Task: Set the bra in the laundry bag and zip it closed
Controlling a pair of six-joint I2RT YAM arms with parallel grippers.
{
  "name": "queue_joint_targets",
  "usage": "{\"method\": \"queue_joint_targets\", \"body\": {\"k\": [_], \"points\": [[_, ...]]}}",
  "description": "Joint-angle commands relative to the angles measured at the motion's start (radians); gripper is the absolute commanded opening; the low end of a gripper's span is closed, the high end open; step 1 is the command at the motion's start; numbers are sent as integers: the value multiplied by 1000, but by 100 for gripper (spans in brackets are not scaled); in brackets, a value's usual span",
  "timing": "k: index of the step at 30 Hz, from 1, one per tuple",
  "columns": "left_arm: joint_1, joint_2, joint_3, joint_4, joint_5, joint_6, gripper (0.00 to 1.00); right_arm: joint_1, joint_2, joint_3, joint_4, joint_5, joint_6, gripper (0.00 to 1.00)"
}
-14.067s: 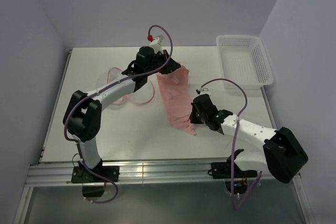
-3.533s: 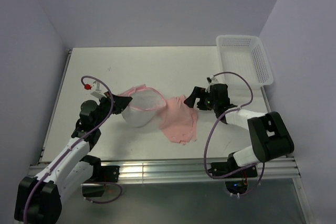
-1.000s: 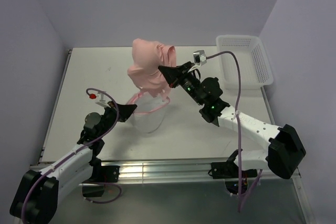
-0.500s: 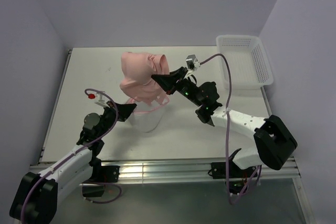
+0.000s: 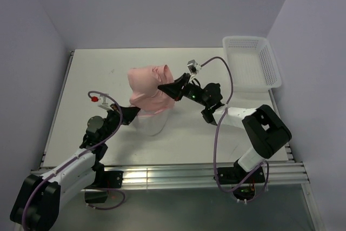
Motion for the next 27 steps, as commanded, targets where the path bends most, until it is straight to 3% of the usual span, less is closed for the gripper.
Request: {"method": "queue_joint_targets", "body": {"k": [1,10,18,21,27], "points": [[-3,3,32,61,1,19,0,12,33,24,118,-66,-1,0],[-3,78,79,88,10,44,0,21,30,-22,-9,-109,-102,0],[-3,158,128,153,47,25,0,42,-67,-160,-199,54,-167,0],[-3,127,129,107,38,31,0,45,-150,-195,-384,196,-219,0],[-3,75,125,29,7,48,0,93,-227,-105,-728,261,-346,0]]}}
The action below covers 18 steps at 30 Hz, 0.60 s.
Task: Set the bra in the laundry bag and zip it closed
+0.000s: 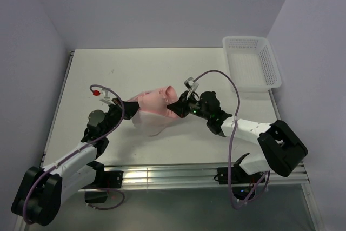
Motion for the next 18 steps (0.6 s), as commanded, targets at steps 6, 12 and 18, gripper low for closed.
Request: {"method": "queue_joint_targets", "body": {"k": [6,12,18], "points": [[-3,10,84,6,2,24,0,146,34,255,-600,220,-238,0],[-3,5,109,-70,-50,34,0,209,28,399,-896,348,-314,0],[-3,20,129,-95,-55,39,0,217,24,480,-1012,441,-314,0]]}}
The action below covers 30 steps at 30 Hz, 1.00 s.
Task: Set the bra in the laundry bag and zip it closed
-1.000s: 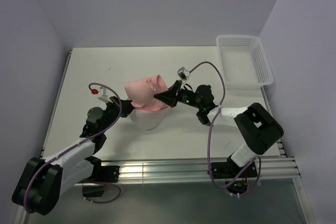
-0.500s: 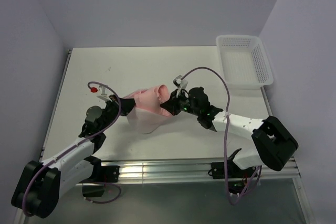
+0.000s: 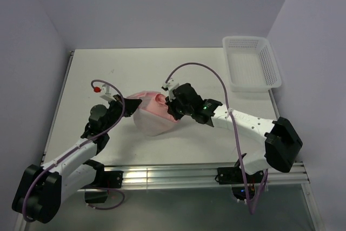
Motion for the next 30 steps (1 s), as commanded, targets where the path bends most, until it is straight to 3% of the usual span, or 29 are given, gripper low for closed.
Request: {"method": "queue_joint_targets", "body": {"k": [1,5,11,13,14,15,19,27,30], "points": [[-6,16,50,60,18,22,0,9,-10,54,-113,56,-40,0],[-58,53,70,84,30,23,0,73,77,175,-183,88,-68,0],[-95,44,37,169,27,-6,0,119,239,291,-194,0,-53,2],[-95,33,20,193,33,-18,0,122,263,285,-171,22,-33,23],[-95,28,14,196,32,-21,0,122,254,271,-138,49,-13,56],[-95,22,1,193,26,-24,0,122,222,249,-128,63,-8,69],[-95,-2,-17,189,13,-23,0,108,100,223,-117,122,7,99],[-95,-22,-52,201,-7,-29,0,-8,-116,124,-18,-38,94,99],[-95,-21,-63,218,-5,-36,0,-47,-162,21,68,-32,165,87]]}}
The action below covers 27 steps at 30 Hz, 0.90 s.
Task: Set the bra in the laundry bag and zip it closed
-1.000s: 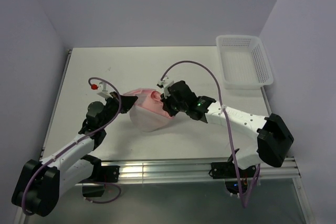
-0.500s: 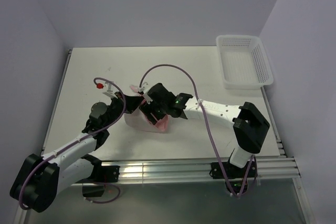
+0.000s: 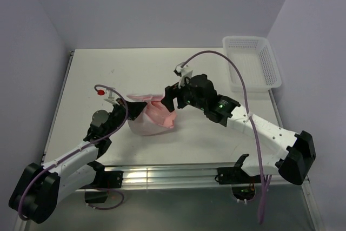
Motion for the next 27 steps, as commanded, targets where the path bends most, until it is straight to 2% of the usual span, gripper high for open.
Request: {"method": "queue_joint_targets", "body": {"k": [1,4,6,7,12,13,15,19,21,24,27], "points": [[-5,-15,-12,82,-4,-20,0,-66,-33,-130,108,-46,104,85],[-3,-6,-12,92,5,-18,0,-126,-14,-224,187,-152,137,72],[-5,-1,-11,105,14,-21,0,-134,8,-282,262,-158,148,48],[-5,-1,-11,109,17,-24,0,-151,13,-297,302,-170,184,28],[-5,-27,-9,83,8,-17,0,-162,-67,-478,434,-139,305,28],[-5,-27,-9,79,8,-15,0,-162,-85,-507,484,-134,342,34],[-3,-24,-9,80,12,-15,0,-162,-142,-578,501,-111,384,37],[-3,-39,-22,82,11,-23,0,-165,-214,-690,535,73,503,35],[-5,-47,-26,77,12,-23,0,-192,-196,-689,563,35,497,35],[-5,-42,-25,76,15,-20,0,-194,-74,-581,532,-72,444,29],[-5,-45,-26,77,16,-21,0,-185,5,-548,615,-184,447,29]]}}
